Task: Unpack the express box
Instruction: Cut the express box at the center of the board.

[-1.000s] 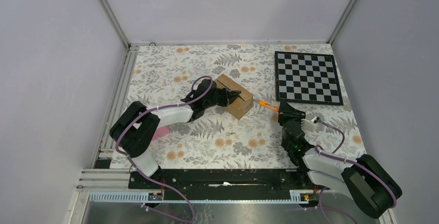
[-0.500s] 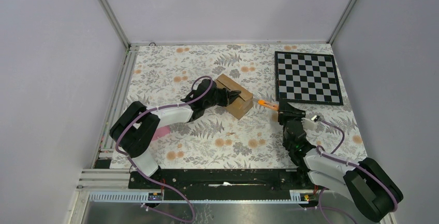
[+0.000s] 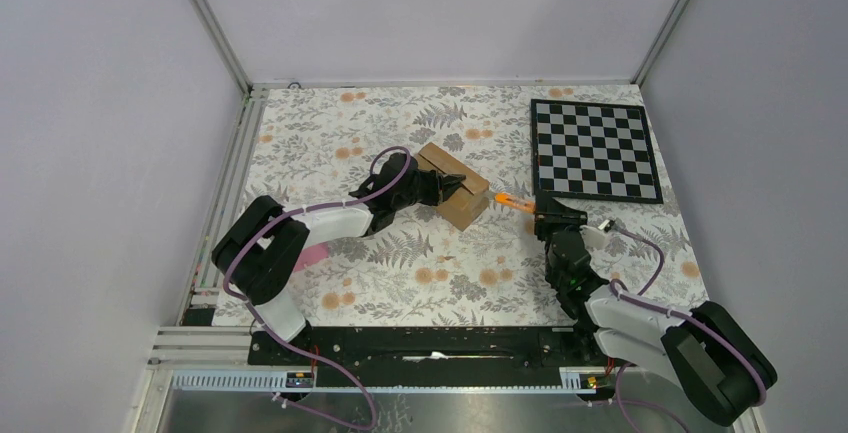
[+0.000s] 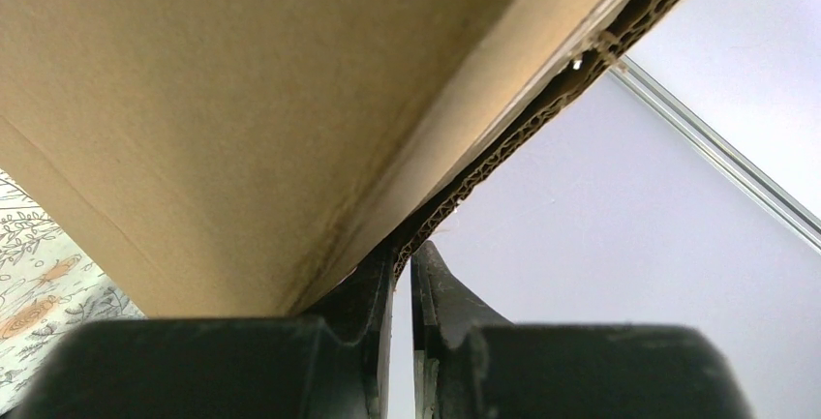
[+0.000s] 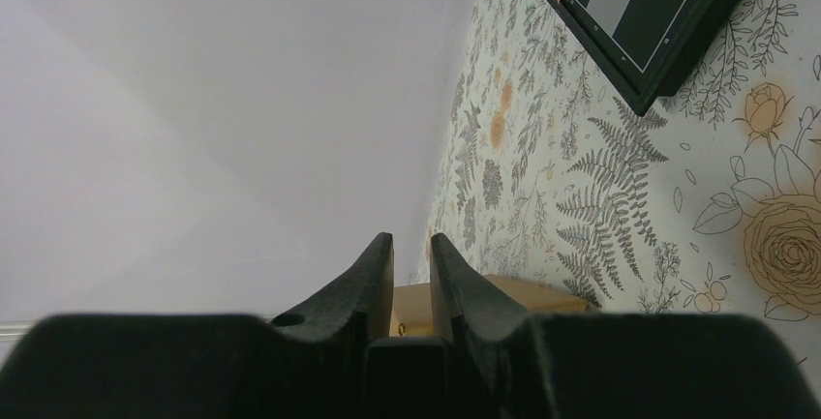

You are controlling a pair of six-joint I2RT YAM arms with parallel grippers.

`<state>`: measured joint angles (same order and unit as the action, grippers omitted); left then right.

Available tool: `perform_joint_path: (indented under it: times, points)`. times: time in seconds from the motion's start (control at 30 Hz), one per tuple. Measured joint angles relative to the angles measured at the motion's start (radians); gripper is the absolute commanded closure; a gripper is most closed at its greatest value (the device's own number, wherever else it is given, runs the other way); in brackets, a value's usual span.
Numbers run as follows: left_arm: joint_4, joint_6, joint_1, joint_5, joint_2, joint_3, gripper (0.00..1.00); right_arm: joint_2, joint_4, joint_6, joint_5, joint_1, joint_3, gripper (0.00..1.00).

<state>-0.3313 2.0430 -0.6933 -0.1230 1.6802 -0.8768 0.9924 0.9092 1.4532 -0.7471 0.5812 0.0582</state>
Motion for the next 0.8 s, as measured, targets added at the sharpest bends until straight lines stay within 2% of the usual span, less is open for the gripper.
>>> perform_joint_path:
  times: [0.8]
  points:
    - [-0.011,0.001,0.000,-0.002,0.004,0.000,1.00,0.004,0.009,0.002,0.006,-0.001,0.002,1.00]
